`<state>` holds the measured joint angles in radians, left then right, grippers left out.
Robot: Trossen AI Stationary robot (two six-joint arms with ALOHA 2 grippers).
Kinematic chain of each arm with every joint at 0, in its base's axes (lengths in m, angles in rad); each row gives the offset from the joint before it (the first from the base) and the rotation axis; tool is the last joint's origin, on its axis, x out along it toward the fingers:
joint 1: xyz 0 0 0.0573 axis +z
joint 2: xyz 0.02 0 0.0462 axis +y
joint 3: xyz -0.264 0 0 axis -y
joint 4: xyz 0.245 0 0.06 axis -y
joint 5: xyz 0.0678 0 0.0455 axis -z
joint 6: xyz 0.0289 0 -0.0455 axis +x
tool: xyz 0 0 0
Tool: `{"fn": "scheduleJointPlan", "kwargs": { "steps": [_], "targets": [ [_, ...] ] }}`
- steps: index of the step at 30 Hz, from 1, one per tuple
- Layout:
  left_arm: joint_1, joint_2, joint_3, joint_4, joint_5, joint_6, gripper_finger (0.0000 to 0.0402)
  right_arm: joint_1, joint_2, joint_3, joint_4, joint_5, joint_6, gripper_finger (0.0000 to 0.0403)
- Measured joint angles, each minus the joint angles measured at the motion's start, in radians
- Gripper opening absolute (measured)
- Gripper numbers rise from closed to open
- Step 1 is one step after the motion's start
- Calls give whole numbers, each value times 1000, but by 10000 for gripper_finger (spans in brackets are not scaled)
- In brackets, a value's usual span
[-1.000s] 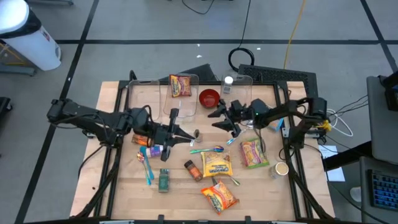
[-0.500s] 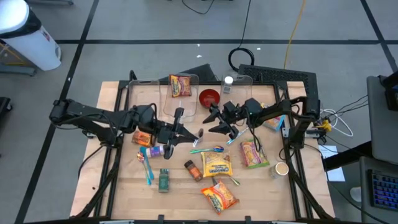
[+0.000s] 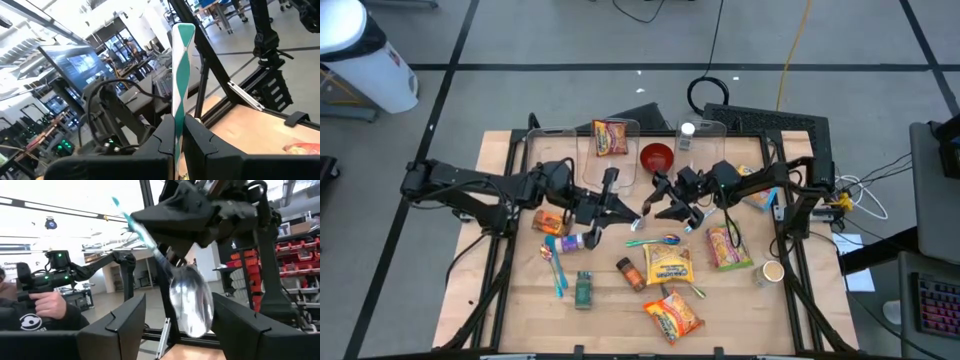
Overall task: Pick & Place Food Item
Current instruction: Put the white spoon into the left transparent bin
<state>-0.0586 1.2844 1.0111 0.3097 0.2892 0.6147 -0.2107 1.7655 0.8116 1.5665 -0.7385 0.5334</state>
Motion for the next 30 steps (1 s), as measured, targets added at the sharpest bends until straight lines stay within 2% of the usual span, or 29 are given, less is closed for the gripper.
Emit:
{"fn": "scheduleJointPlan", "kwargs": {
  "steps": [4,7,20,24,30],
  "targets": [
    [5,6,0,7,2,-6,14,3,0,0,-1,-20,8,198],
    [5,6,0,11,3,-2,10,3,0,0,-5,-21,8,176],
    [5,6,0,9,3,1,11,3,0,0,-36,11,27,14],
    [5,6,0,9,-7,-23,21,3,0,0,-49,12,27,7],
    [6,5,0,15,-69,-44,76,0,0,-1,-58,9,22,1]
  ]
}}
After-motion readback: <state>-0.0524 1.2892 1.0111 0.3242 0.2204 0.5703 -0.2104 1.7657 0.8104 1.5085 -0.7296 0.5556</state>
